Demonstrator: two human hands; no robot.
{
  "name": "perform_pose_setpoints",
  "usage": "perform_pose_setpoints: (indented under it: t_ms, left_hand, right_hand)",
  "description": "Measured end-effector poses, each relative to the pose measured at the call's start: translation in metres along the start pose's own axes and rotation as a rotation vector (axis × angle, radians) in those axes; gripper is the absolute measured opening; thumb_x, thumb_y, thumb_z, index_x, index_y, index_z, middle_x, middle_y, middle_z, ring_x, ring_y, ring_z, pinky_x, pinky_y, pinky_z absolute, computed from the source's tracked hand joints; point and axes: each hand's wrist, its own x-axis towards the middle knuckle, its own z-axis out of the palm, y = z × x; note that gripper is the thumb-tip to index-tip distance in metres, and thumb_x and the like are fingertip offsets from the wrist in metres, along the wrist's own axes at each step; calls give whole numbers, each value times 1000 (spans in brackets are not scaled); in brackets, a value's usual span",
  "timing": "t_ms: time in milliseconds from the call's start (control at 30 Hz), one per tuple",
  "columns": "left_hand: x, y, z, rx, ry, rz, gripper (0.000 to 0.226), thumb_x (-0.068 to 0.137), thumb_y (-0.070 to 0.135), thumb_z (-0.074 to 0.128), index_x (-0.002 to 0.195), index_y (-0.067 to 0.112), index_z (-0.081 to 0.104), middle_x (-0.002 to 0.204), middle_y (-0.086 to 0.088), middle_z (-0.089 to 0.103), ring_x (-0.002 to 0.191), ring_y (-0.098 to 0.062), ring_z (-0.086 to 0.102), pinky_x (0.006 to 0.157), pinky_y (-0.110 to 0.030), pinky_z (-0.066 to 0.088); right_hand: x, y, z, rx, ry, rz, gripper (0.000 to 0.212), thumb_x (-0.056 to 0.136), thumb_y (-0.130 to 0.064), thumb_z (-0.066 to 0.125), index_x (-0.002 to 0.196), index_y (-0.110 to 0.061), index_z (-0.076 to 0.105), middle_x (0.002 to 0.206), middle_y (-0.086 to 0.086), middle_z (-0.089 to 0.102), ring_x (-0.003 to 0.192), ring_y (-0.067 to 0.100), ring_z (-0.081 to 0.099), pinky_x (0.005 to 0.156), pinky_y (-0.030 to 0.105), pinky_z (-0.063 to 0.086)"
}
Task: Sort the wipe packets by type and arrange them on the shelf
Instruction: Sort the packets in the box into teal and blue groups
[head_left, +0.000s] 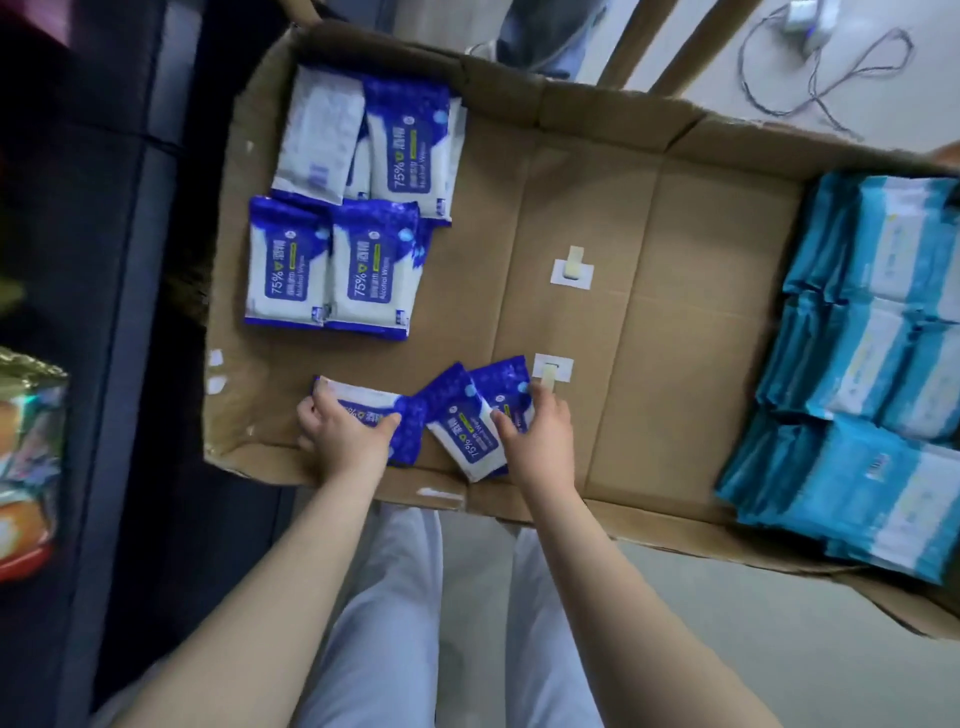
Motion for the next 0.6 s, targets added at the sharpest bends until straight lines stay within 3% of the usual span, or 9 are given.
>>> perform_pose_setpoints:
  t_ms: [133, 233, 300, 400, 467, 600]
  left_hand:
    - [4, 1, -3, 166, 31, -85, 101, 70, 40, 85, 148, 14, 28, 148, -12, 34, 130, -39, 35, 105, -48, 34]
    - [12, -8, -10, 174, -12, -53, 75, 72, 43, 83, 131, 16, 45, 137, -13, 46, 123, -36, 42, 98, -44, 39]
    - [16, -10, -19, 57, -102, 4, 48, 82, 35, 77, 118, 13, 54, 128, -15, 53, 112, -33, 52, 88, -37, 44]
    - [8, -8, -44, -138, -252, 99, 22, 91, 24, 68, 103, 11, 55, 105, -7, 63, 80, -15, 59, 58, -23, 42]
    - [0, -5, -65, -278, -294, 136, 16, 92, 23, 67, 99, 13, 56, 94, 1, 65, 73, -5, 60, 54, -21, 43]
    - [-1, 6, -105, -775, -246, 112, 9, 96, 13, 60, 94, 22, 59, 89, 6, 70, 68, 3, 65, 56, -14, 46]
  right_hand:
    - [10, 7, 11, 162, 48, 184, 31, 90, -24, 69, 118, -12, 62, 119, 5, 63, 104, 22, 62, 84, 34, 48]
    - [11, 13, 8, 194, 30, 190, 13, 90, -21, 66, 100, -13, 65, 102, 7, 70, 94, 27, 66, 85, 45, 54]
    - [7, 10, 1, 298, 81, 143, 7, 94, -19, 62, 100, -18, 61, 99, 3, 70, 93, 25, 68, 86, 47, 56]
    - [1, -2, -12, 378, 208, 63, 8, 97, -18, 59, 101, -24, 58, 101, 3, 70, 94, 24, 69, 85, 44, 57]
    - [-1, -16, -20, 424, 241, 13, 7, 98, -17, 58, 104, -22, 58, 103, 6, 70, 95, 25, 69, 82, 42, 58]
    - [-5, -63, -26, 571, 244, -110, 10, 99, -14, 57, 98, -24, 59, 96, 3, 70, 84, 19, 68, 68, 31, 54]
